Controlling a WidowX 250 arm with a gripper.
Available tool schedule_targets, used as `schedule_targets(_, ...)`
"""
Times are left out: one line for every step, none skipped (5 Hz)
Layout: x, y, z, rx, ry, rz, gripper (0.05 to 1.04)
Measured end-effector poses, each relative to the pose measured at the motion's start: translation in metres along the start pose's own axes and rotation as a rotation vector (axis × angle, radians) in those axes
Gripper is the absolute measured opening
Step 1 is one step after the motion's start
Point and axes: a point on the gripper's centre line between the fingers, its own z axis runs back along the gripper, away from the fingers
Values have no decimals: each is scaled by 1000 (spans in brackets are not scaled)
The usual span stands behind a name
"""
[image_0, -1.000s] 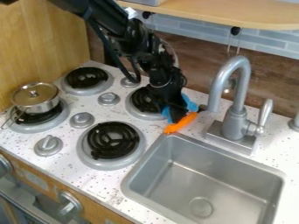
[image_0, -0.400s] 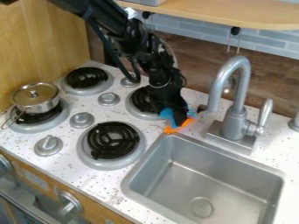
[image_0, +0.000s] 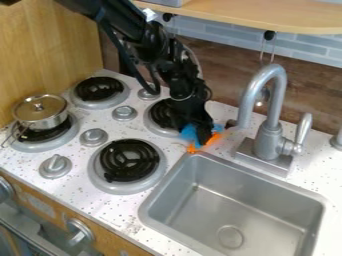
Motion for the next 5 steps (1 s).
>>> schedule_targets(-12,6,-1,23,26,9,1005)
schedule_targets(9,10,39,64,-73,5,1003)
schedule_targets(20,11,69,84,-133,-5,1002)
schedule_targets(23,10,88,96,-167,-18,1002)
schedule_targets(16,12,92,114,-168,-29,1002)
